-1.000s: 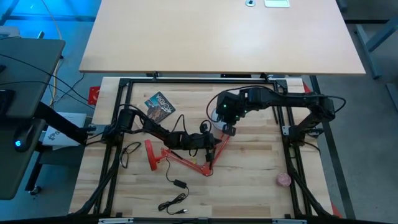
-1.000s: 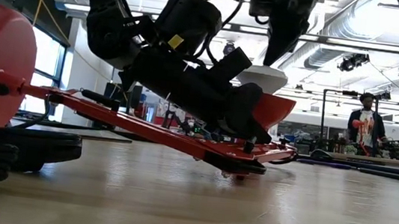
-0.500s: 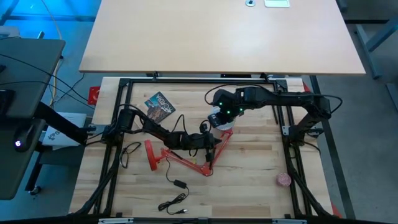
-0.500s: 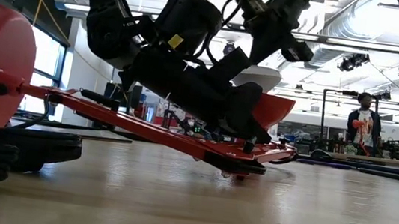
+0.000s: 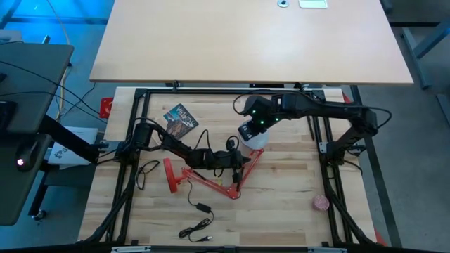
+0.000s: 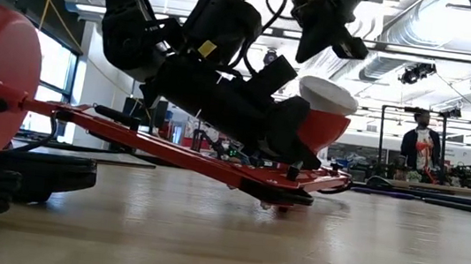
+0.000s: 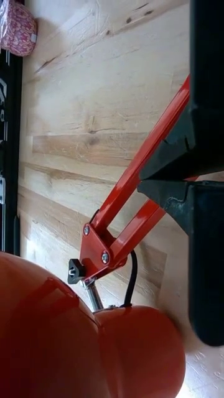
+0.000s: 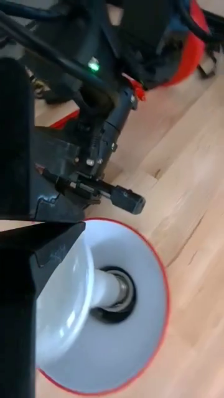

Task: Screw lightbulb
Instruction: Insert the lightbulb into the red lamp

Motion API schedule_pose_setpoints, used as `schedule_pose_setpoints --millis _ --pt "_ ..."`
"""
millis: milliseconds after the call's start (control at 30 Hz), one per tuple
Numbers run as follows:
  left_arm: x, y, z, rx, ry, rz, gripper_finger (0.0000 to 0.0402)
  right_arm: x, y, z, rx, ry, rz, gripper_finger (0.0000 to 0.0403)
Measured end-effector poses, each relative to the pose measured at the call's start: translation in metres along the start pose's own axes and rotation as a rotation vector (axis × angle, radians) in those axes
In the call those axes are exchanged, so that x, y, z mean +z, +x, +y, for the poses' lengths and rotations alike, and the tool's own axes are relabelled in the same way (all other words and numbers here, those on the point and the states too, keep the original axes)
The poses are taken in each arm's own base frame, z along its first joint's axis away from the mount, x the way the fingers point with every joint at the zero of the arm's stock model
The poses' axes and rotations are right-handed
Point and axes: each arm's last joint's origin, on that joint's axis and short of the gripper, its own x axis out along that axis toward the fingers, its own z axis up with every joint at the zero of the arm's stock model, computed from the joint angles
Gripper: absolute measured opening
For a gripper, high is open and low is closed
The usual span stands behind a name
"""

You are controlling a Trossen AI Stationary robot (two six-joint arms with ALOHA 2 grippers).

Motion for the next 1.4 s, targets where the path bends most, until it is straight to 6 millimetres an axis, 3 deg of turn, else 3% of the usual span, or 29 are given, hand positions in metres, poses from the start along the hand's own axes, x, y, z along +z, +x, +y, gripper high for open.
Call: schedule_pose_setpoints --millis 100,233,367,500,700,767,833,933,1000,1167,1400 --pt "0.000 0.000 0.000 -0.001 0.000 0.000 0.0000 0.002 -0.007 0.002 0.005 -0.102 -0.007 0.0000" --pt "0.000 0.000 0.000 0.000 0.000 0.000 0.0000 0.001 -0.024 0.007 0.002 -0.394 0.004 0.0000" --pt "0.000 0.000 0.000 0.000 0.000 0.000 0.0000 -0.015 -0.044 0.012 -0.029 -0.681 0.112 0.0000" --pt "0.000 0.000 0.000 0.010 0.000 -0.001 0.0000 -0.042 -0.039 0.014 -0.161 -0.899 0.235 0.0000" --pt "0.000 0.000 0.000 0.015 0.001 -0.002 0.0000 -0.076 -0.014 0.025 -0.347 -0.986 0.120 0.0000" --pt "0.000 0.000 0.000 0.015 0.001 -0.002 0.0000 -0.088 -0.015 0.033 -0.367 -1.005 0.091 0.0000" --pt "0.000 0.000 0.000 0.017 0.001 -0.002 0.0000 -0.103 -0.021 0.042 -0.390 -1.159 0.084 0.0000" --pt "0.000 0.000 0.000 0.019 0.001 -0.002 0.0000 -0.120 -0.022 0.047 -0.416 -1.562 0.156 0.0000" --pt "0.000 0.000 0.000 0.019 0.002 -0.003 0.0000 -0.123 -0.020 0.047 -0.401 -1.720 0.201 0.0000" --pt "0.000 0.000 0.000 0.022 0.011 -0.004 0.0000 -0.120 -0.011 0.043 -0.328 -1.888 0.262 0.0000" --pt "0.000 0.000 0.001 0.043 0.026 -0.007 0.0000 -0.091 0.004 0.033 -0.453 -1.855 0.162 0.0000"
